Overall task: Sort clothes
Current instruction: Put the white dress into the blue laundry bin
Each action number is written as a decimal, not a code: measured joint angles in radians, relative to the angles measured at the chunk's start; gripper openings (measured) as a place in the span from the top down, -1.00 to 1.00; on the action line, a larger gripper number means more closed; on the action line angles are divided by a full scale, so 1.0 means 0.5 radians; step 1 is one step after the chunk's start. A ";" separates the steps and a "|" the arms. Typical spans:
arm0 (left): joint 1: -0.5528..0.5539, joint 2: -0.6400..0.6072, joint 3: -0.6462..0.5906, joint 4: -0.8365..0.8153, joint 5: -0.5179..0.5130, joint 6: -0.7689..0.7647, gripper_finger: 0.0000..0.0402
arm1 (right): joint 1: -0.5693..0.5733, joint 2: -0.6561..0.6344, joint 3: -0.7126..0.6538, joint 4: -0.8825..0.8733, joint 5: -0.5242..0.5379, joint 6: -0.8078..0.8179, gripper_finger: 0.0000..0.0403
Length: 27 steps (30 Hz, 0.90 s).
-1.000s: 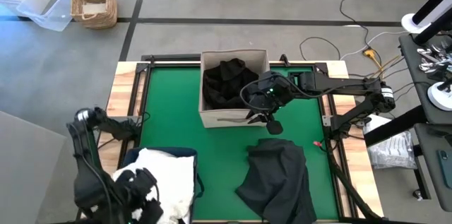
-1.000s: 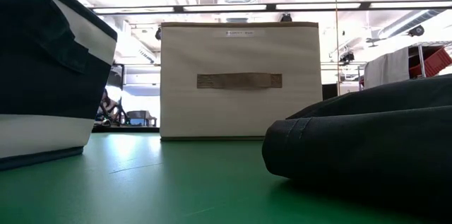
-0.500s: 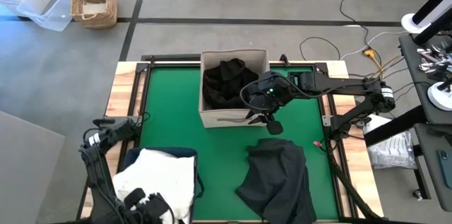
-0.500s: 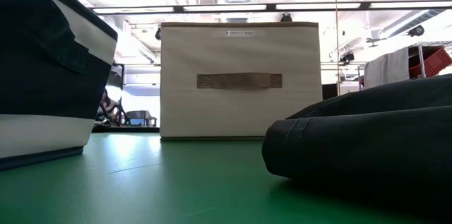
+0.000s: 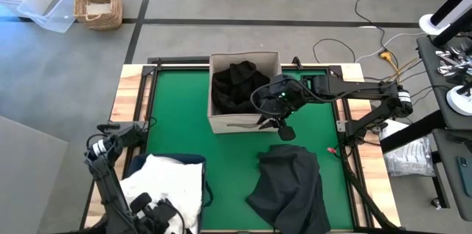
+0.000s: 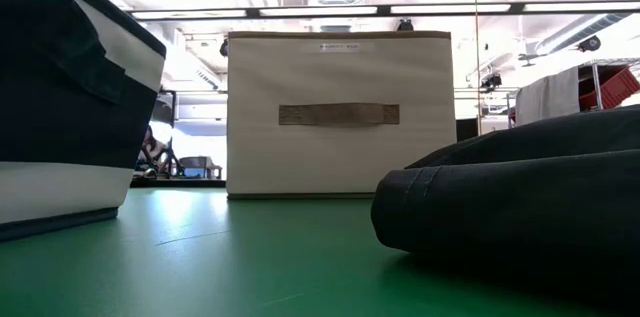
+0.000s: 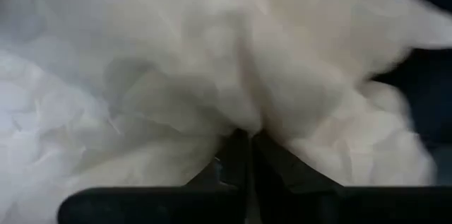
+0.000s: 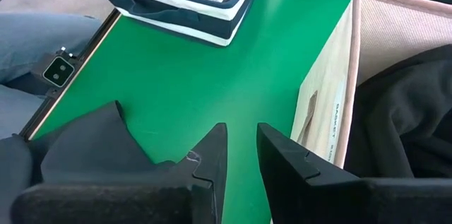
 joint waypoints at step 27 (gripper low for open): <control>0.134 -0.156 -0.739 0.217 0.061 0.089 1.00 | 0.001 0.000 0.000 0.009 -0.001 -0.002 0.63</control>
